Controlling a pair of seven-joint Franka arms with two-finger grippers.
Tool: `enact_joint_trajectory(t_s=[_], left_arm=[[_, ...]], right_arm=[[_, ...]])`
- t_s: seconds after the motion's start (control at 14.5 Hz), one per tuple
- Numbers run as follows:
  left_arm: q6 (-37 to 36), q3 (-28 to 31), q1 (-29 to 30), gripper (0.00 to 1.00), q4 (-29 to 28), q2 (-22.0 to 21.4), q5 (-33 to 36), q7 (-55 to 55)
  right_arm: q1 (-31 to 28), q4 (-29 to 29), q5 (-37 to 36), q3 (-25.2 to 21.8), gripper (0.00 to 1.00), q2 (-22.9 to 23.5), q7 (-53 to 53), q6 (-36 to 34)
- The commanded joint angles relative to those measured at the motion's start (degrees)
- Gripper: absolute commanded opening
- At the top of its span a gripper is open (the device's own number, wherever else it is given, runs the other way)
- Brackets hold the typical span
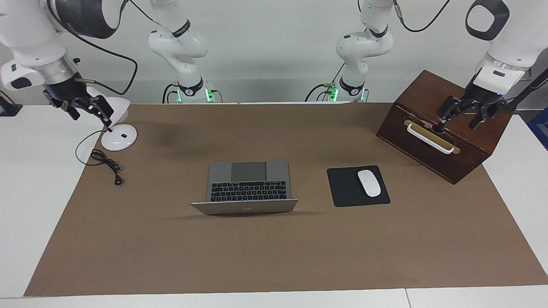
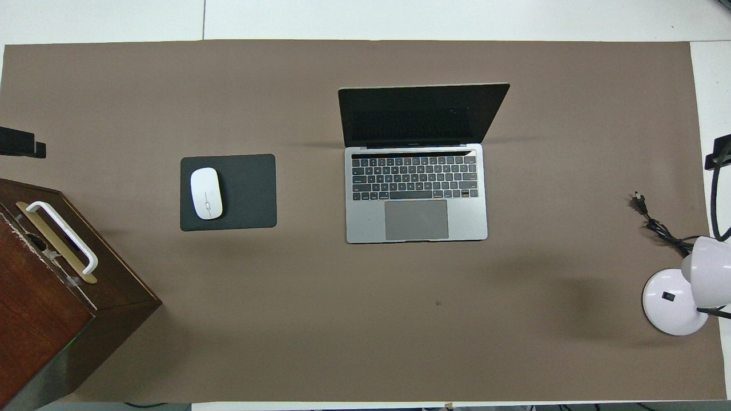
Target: Close laptop with both arms
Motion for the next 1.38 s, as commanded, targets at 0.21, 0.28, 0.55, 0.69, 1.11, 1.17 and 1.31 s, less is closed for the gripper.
enact_joint_trajectory(t_s=[0.21,0.28,0.55,0.69,1.11,1.17,1.31], left_arm=[[-1.01,-0.46,0.42,1.00,0.53,0.05,1.22,-0.64],[-1.01,-0.46,0.42,1.00,0.44,-0.04,1.30,-0.64],[-1.01,-0.46,0.42,1.00,0.00,-0.39,1.30,-0.55],[-1.01,-0.46,0.42,1.00,-0.09,-0.48,1.30,-0.64],[0.14,-0.46,0.33,1.00,-0.53,-0.48,1.30,-1.60],[0.05,-0.46,0.24,1.00,-0.61,-0.57,1.30,-3.61],[0.22,-0.46,-0.02,1.00,-0.79,-0.57,1.30,-8.27]], right_arm=[[-0.66,-1.81,1.78,0.36,1.00,-1.33,-0.87,2.72],[-0.66,-1.81,1.78,0.36,1.00,-1.33,-0.87,2.72],[-1.01,-1.81,2.31,0.36,1.00,-1.24,-1.04,2.72],[-1.28,-1.81,2.57,0.28,1.00,-1.24,-1.31,2.72],[-2.24,-1.81,2.57,0.28,1.00,-1.24,-1.48,2.81],[-2.33,-1.81,2.57,0.28,1.00,-1.24,-1.48,2.81],[-2.24,-1.90,2.57,0.19,1.00,-1.24,-1.48,2.81]])
